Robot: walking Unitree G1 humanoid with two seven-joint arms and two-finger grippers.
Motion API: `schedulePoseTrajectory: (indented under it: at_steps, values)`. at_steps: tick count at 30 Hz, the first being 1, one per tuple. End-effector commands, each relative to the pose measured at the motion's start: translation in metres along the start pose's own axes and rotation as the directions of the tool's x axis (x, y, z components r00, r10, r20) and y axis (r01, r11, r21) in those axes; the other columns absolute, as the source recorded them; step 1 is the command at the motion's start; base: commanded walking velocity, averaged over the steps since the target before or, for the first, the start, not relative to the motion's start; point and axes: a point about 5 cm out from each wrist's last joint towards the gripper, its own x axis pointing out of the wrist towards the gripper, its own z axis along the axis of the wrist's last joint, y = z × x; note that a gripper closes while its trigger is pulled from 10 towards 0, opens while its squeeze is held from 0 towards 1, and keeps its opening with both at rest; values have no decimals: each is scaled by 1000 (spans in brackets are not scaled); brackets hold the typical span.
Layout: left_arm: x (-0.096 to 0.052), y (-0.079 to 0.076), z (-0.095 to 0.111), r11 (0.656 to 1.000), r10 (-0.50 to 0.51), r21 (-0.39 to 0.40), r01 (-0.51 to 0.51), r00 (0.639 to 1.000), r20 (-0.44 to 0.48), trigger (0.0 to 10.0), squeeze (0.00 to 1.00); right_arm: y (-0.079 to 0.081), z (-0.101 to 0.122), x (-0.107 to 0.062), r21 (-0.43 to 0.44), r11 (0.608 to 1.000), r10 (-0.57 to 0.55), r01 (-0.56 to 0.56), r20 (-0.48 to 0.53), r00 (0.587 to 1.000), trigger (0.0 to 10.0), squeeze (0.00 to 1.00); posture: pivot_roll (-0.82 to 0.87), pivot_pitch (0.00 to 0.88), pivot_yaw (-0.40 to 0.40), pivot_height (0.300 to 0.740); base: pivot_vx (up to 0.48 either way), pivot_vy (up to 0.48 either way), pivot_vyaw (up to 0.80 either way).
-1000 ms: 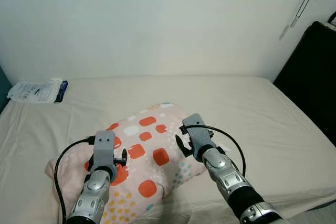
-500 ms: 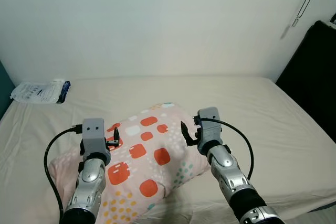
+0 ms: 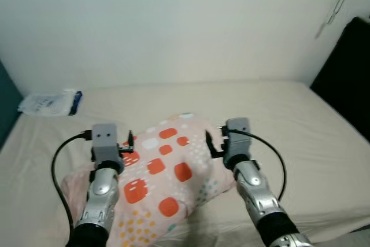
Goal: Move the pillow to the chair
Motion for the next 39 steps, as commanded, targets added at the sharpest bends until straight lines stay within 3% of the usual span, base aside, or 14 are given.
schedulePoseTrajectory:
  at_steps: [1, 9, 19, 25, 29, 30, 31, 33, 37, 39]
  values:
    - [0, -9, 0, 999, -37, 27, 37, 999, 6, 10000, 0, -4, -3, -4, 3, 1000, -25, 25, -22, 999, 10000, 0, 57, 0, -7, 740, 0, 0, 0]
    - [3, -15, 3, 997, -65, 36, 64, 998, 24, 10000, 0, -10, -8, -5, -3, 998, -56, 55, -50, 997, 10000, 0, 44, 0, 12, 740, 0, 0, 0]
    - [17, -13, 19, 996, -89, -10, 90, 994, 64, 10000, 0, -6, 13, 9, -12, 1000, -7, 7, -9, 1000, 10000, 0, 39, 0, 11, 740, 0, 0, 0]
    - [14, -13, 15, 993, -116, -16, 117, 992, 51, 10000, 0, -3, 7, 10, 5, 1000, 24, -24, -50, 998, 10000, 0, 59, 0, -7, 740, 0, 0, 0]
    - [10, -11, 13, 991, -112, -69, 115, 992, 50, 10000, 0, 4, 7, 13, 21, 997, 73, -72, -59, 996, 10000, 0, 59, 0, -12, 740, 0, 0, 0]
    - [9, -10, 12, 987, -118, -104, 123, 991, 56, 10000, 0, 17, 18, 14, 111, 980, 164, -165, 17, 986, 10000, 0, 64, 0, -16, 740, 0, 0, 0]
    - [9, -10, 12, 987, -118, -104, 123, 991, 56, 10000, 0, 17, 18, 14, 111, 980, 164, -165, 17, 986, 10000, 0, 64, 0, -16, 740, 0, 0, 0]
    - [7, -12, 14, 973, -151, -166, 162, 986, 72, 10000, 0, 32, 35, 14, 245, 925, 268, -291, 121, 956, 10000, 0, 66, 0, -16, 740, 0, 0, 0]
    - [5, -15, 17, 950, -191, -233, 208, 977, 96, 10000, 0, 42, 47, 13, 277, 890, 321, -363, 184, 929, 10000, 0, 65, 0, -14, 740, 0, 0, 0]
    - [4, -21, 22, 900, -241, -345, 265, 964, 113, 10000, 0, 51, 58, 12, 318, 842, 368, -435, 249, 896, 10000, 0, 72, 0, -15, 740, 0, 0, 0]
